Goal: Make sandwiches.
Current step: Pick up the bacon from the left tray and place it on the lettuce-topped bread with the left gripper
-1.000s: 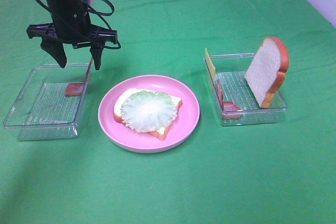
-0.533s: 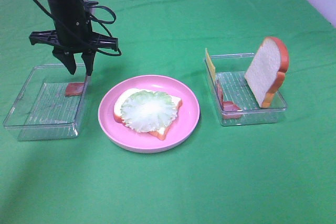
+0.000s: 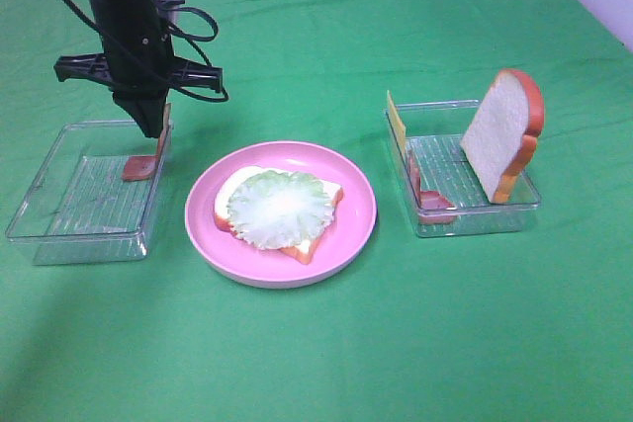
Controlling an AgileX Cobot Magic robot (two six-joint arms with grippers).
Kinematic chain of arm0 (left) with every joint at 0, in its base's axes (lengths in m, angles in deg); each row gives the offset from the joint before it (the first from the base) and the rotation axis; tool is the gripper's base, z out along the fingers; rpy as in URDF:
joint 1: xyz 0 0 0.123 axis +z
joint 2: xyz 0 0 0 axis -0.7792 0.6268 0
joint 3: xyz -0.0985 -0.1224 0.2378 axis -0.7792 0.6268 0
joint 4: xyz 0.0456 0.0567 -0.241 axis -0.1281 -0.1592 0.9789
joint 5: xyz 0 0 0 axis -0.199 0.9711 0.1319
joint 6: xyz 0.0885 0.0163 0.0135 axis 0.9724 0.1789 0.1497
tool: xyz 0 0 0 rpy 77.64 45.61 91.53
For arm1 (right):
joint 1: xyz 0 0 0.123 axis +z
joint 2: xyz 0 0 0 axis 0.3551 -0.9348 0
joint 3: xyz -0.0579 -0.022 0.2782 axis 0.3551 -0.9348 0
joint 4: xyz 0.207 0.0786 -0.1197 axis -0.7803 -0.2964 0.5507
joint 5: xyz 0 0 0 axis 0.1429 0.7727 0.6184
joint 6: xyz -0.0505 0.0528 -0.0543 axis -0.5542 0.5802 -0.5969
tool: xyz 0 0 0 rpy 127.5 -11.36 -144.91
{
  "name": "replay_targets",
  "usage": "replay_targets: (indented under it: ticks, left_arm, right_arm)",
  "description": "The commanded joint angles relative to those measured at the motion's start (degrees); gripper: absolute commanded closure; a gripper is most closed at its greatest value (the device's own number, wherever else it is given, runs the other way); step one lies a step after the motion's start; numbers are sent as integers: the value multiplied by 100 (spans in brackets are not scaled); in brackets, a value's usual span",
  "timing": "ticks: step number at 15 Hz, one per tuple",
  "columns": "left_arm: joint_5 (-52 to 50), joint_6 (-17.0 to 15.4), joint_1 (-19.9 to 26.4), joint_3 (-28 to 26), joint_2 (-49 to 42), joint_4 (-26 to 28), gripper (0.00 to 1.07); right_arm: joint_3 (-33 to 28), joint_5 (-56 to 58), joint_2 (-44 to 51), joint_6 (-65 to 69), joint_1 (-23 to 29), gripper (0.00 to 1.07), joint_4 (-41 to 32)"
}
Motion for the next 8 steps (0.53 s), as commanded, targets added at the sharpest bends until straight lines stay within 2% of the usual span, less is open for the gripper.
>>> replay_targets:
  ticks: [1, 3, 5, 7, 8]
  left_arm:
    - [138, 34, 0, 34, -350, 40, 107]
    - [195, 149, 0, 34, -567, 183, 107]
    - [332, 401, -23, 34, -859, 802, 107]
    - [332, 837, -189, 34, -1026, 1576, 107]
    - [304, 940, -309, 34, -1049, 1828, 107]
  right_arm:
    - [-23, -52, 74, -74, -23, 35, -23]
    - [-23, -52, 74, -74, -23, 35, -23]
    - [-23, -52, 74, -74, -23, 35, -23]
    - [-23, -52, 74, -74, -23, 35, -23]
    - [-23, -52, 74, -74, -23, 35, -23]
